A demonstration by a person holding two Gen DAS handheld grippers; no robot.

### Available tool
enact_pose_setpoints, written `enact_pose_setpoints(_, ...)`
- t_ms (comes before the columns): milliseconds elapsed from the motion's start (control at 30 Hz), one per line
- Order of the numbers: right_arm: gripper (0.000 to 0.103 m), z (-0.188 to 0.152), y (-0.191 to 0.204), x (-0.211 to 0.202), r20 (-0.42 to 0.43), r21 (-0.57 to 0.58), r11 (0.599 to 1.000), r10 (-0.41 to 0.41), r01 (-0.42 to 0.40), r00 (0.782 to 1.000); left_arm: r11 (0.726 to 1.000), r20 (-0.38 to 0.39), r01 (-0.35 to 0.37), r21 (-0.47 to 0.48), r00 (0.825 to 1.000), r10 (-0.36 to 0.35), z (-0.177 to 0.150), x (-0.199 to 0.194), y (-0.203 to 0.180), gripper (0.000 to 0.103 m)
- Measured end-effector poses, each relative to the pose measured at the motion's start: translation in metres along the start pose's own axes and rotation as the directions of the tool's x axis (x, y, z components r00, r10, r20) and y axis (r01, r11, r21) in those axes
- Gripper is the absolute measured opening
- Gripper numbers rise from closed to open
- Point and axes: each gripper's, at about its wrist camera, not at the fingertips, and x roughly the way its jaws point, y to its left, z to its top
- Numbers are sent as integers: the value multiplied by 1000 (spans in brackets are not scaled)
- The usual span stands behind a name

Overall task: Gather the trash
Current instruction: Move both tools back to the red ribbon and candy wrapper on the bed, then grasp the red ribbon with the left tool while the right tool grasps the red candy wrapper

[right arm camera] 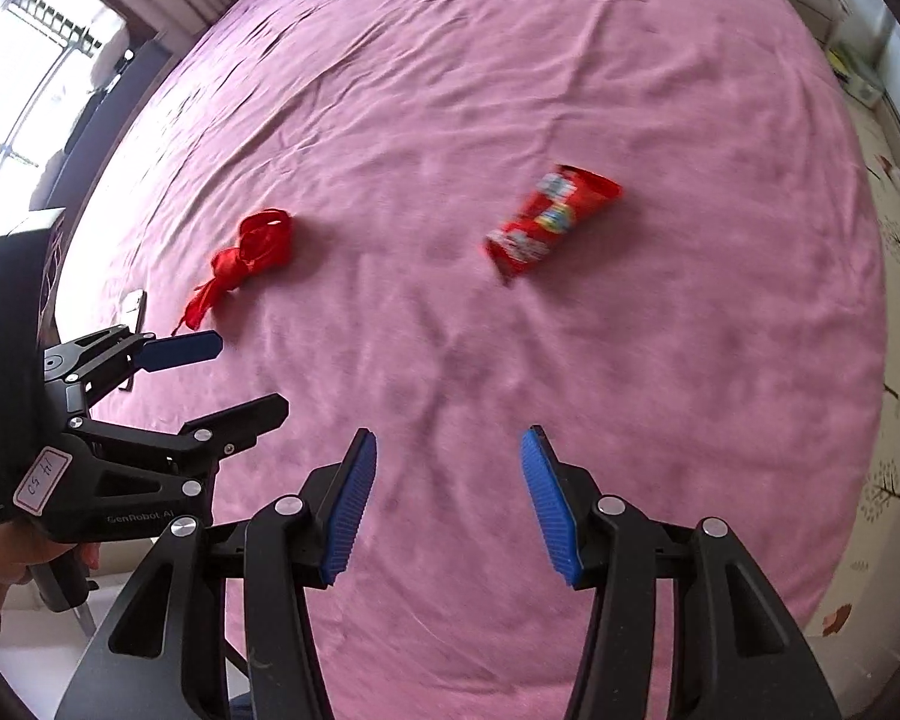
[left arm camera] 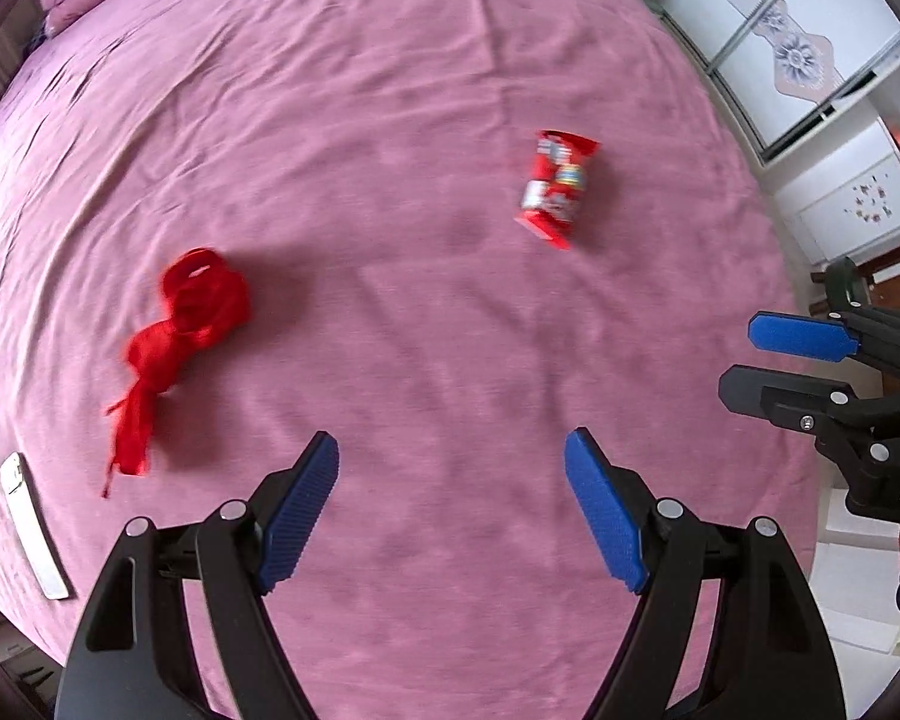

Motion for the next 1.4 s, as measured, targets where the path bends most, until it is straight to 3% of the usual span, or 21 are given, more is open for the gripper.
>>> enact_pose_setpoints(433,54,39,52,50,-49,-38,999,0,-2,999,999,-6,-48,-2,999,48,4,12,80,77)
enact_pose_setpoints(733,54,56,55,64,-79,-48,999,-21,18,997,994,-38,-106,2,994,106,25,41,135,77)
enact_pose_setpoints(933,54,64,43,73,-96,-29,999,-33,30,995,996,-76,-92,-17,993,91,33,63,152,76)
enact_pose_setpoints(1033,54,68,38,76,-100,-25,999,-35,32,994,996,-94,-84,-30,992,81,35,73,155,68)
enact_pose_setpoints(1200,54,74,26,76,-102,-11,999,-36,35,994,990,-93,-128,-56,988,123,38,73,159,40)
enact_pose_setpoints(1400,60,77,3,73,-93,29,998,-46,49,995,995,-81,-82,-62,994,77,49,67,159,36)
